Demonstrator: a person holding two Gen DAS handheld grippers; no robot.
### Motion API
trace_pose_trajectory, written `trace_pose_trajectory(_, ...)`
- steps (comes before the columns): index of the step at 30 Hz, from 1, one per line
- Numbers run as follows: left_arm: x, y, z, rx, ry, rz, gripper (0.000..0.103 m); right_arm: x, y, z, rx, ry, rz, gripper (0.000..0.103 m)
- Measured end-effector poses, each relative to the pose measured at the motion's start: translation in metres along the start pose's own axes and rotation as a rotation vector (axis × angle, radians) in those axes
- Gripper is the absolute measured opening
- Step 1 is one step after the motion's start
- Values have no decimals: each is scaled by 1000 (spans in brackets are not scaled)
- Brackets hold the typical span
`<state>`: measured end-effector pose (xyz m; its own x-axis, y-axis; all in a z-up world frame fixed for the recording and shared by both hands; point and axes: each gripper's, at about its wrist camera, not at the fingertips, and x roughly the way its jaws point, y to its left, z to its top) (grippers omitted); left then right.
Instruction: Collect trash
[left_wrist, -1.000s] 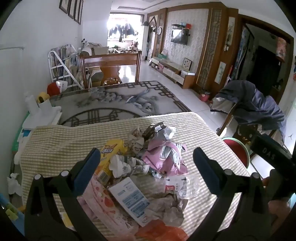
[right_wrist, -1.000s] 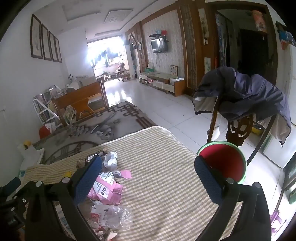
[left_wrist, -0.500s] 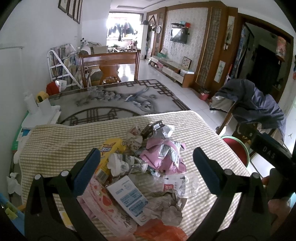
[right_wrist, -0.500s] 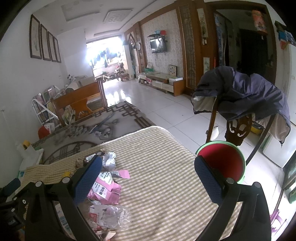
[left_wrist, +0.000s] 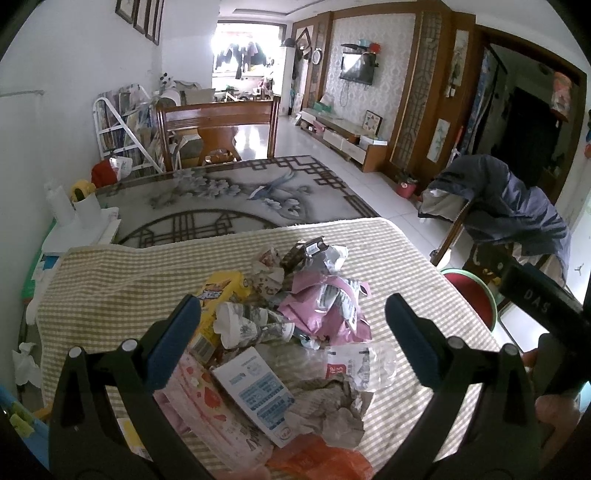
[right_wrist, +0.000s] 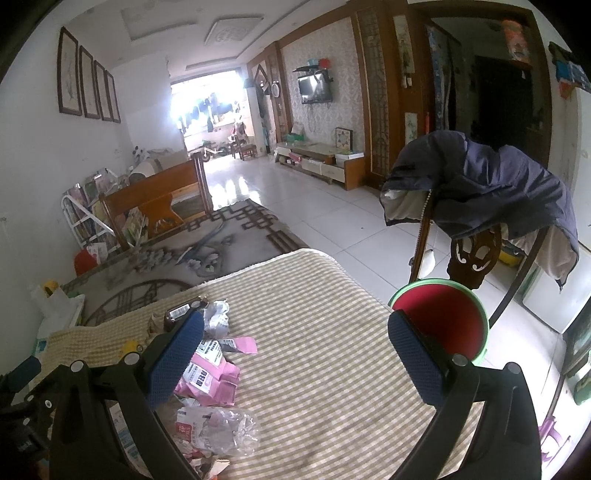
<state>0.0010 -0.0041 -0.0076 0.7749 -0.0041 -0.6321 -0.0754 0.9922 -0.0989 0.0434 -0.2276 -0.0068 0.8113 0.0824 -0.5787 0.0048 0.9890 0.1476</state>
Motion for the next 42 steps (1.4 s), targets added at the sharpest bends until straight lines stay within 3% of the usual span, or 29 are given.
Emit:
trace_pose_trajectory(31, 0, 9, 4, -32, -4, 26, 98, -4, 1, 4, -5, -13, -14, 96)
trace_pose_trajectory(37, -5, 32, 5, -65, -28, 57, 98, 1, 1, -1, -13, 8, 0, 96)
trace_pose_trajectory(41, -1, 62, -9, -83, -4, 116, 98, 10, 6, -7, -51, 36, 13, 96)
trace_pose_trajectory(42, 3, 72, -17, -72, 39, 137, 98, 12, 7, -9, -62, 46, 16, 96)
